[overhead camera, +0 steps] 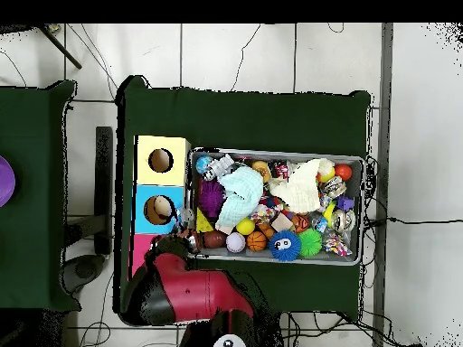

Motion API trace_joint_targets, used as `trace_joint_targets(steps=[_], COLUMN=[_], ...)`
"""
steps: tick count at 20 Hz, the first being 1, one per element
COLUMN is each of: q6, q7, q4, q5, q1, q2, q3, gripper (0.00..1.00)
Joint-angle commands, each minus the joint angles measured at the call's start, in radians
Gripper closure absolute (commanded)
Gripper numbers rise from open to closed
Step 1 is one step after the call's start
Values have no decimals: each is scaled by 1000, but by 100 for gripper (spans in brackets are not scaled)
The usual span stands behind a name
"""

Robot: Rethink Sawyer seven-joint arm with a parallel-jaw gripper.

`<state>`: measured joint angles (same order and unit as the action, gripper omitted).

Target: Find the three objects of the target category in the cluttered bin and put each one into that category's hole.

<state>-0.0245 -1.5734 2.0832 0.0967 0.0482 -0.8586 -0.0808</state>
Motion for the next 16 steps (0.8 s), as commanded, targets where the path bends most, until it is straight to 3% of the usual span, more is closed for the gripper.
trace_joint_targets(steps=[1,16], q6=[148,221], q7=[-182,-168], q4=[43,38], q5=[-45,-44], q1=[-15,-32], q2=[-40,-77], q3=[28,46], gripper=[100,100])
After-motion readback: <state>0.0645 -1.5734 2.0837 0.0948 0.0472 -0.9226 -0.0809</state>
